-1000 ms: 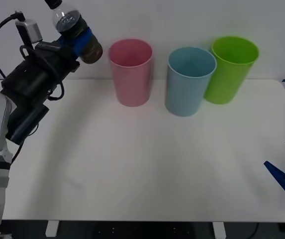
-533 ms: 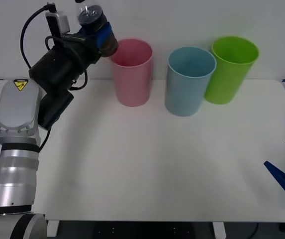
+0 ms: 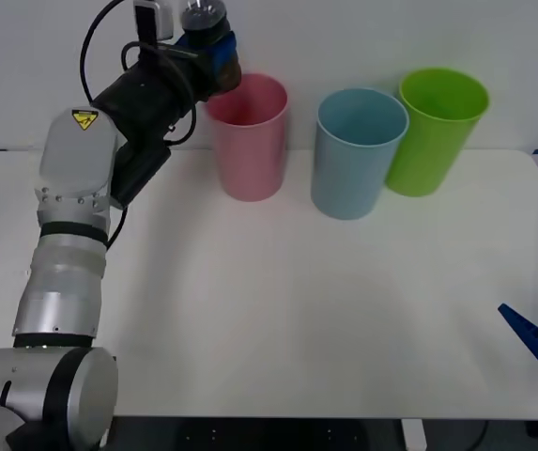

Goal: Grasp the object on the table and drop it into the matching bin: aluminum can to the light blue bin, PET bottle to the pink bin.

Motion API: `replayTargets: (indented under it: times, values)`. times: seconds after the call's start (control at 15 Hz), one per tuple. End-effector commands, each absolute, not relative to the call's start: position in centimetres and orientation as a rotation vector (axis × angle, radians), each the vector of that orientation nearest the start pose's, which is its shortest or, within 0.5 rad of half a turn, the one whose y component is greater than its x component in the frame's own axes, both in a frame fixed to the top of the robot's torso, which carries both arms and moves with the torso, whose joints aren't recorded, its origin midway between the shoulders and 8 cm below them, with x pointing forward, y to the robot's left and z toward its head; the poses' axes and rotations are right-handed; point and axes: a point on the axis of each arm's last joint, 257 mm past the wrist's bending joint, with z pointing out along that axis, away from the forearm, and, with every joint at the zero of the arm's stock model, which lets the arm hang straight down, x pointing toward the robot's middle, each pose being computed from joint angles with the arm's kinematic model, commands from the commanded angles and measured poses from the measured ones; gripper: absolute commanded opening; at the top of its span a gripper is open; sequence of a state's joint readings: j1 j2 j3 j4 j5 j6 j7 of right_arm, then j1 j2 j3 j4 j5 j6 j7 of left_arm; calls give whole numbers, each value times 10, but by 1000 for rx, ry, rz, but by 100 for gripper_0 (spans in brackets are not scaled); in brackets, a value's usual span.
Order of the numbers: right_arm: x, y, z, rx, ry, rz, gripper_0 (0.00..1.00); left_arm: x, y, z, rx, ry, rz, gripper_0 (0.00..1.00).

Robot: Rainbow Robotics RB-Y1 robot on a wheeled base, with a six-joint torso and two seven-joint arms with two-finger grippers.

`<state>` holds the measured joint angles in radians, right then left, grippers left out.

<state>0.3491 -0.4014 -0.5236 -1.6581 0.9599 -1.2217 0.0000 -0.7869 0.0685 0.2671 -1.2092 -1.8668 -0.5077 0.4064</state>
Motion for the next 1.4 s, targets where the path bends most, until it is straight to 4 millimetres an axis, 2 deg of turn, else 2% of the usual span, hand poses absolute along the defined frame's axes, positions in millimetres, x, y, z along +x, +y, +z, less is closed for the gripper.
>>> replayTargets:
  times: [0.07,0.33,0.73,0.87,0.93,1.0,1.4]
  values:
    - [342,-330,-169,-465,1441,567,100,693,83,25,334,1336,-383,0]
    - [342,-330,-169,-465,1441,567,100,696,61,29,317,1329,-367,0]
    - [342,-330,-169,-465,1441,567,100,694,51,32,315,1319,-376,2]
    - [342,-330,-169,-465,1441,567,100,694,50,33,310,1316,-384,23]
    - [342,-330,-169,-465,1441,567,100,694,51,34,299,1312,-387,67]
    - [342,-330,-169,-465,1441,567,100,695,52,36,291,1309,-384,100]
    - [342,-330,-169,-465,1441,567,100,694,52,38,266,1305,-410,100]
